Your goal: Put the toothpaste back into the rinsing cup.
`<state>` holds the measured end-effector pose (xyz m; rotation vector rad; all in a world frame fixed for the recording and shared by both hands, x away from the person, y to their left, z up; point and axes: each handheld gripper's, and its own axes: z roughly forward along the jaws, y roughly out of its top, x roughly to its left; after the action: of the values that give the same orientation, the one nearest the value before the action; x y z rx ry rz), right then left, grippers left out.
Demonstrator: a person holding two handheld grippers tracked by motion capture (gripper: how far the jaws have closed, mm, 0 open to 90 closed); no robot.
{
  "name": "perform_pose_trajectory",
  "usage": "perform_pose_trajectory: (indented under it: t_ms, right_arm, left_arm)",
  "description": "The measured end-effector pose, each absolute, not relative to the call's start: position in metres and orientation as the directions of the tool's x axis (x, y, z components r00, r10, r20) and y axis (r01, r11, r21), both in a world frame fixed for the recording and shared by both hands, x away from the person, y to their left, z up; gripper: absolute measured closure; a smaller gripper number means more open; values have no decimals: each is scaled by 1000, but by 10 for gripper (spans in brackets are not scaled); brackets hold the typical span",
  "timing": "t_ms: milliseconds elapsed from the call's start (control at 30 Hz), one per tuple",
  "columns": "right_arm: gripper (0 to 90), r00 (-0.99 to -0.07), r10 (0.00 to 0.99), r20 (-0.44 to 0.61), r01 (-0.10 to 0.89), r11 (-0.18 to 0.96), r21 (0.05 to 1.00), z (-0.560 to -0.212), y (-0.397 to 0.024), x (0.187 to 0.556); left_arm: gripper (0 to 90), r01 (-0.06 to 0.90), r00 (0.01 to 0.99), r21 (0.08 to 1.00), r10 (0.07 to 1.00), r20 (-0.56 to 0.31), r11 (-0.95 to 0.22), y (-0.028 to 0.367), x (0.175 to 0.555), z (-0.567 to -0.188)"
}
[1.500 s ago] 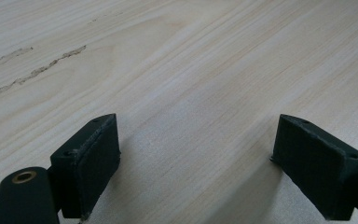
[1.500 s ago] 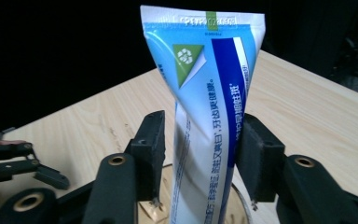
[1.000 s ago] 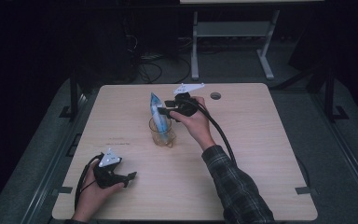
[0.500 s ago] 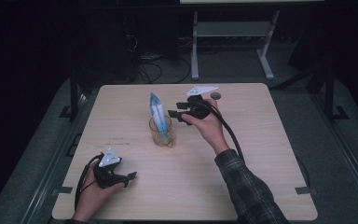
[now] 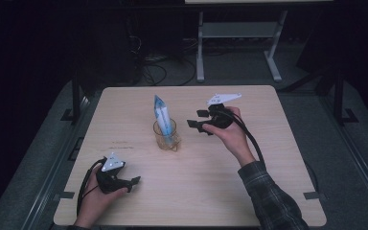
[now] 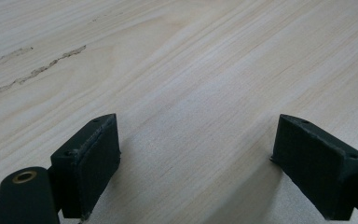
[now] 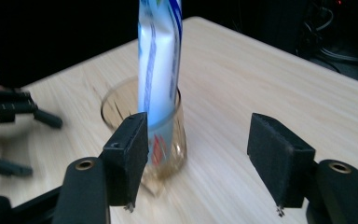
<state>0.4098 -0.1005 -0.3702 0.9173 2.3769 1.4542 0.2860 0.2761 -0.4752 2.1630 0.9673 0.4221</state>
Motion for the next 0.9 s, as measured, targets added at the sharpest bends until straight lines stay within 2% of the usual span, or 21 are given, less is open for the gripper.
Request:
perform_pose_trajectory:
  t_ms: [900]
  right_arm:
    - [373, -721, 684, 110, 458, 352, 816, -418, -185, 341]
  left_arm:
    - [136, 512, 665, 725, 747, 5, -460, 276, 286, -475]
